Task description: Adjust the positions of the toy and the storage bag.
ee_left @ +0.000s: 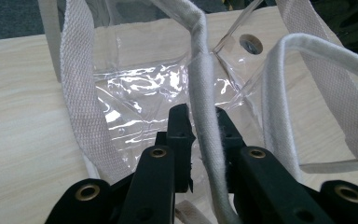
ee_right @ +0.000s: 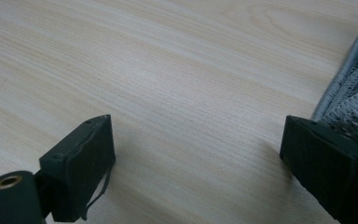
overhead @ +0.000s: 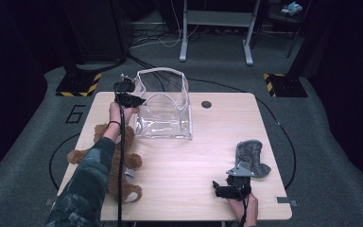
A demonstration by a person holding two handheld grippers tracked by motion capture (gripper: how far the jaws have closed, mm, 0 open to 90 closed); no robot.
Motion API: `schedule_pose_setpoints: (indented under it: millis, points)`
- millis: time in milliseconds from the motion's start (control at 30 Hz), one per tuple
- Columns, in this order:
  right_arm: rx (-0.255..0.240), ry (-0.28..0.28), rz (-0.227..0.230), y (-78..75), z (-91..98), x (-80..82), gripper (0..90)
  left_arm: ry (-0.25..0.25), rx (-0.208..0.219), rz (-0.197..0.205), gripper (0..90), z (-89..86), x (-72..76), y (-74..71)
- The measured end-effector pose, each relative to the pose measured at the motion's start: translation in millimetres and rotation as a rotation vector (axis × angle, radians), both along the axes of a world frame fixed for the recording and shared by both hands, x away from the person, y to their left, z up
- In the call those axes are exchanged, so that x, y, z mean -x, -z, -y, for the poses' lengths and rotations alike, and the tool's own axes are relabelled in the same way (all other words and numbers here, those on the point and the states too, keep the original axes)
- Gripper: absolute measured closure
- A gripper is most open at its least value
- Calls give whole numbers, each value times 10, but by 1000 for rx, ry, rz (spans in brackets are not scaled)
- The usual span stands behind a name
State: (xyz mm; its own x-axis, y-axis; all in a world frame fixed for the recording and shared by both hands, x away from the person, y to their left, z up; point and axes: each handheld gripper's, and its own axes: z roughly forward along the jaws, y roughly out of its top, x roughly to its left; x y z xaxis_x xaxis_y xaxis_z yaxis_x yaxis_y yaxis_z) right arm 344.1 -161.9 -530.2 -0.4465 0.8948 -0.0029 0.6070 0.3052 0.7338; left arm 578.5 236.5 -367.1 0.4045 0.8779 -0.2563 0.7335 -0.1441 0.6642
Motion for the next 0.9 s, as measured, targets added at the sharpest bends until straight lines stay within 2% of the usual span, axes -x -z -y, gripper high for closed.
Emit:
schedule_pose_setpoints:
  millis: [200, 633, 900]
  points:
    - [-1, -1, 0, 1, 0, -1, 93, 17, 3, -4, 815, 66, 2, -2]
    - [-2, -1, 0, 1, 0, -1, 93, 129, 15, -7, 818, 358, 71, -21]
    - [-4, 0, -1, 0, -2, 1, 94, 162, 21, -8, 818, 432, 129, -29]
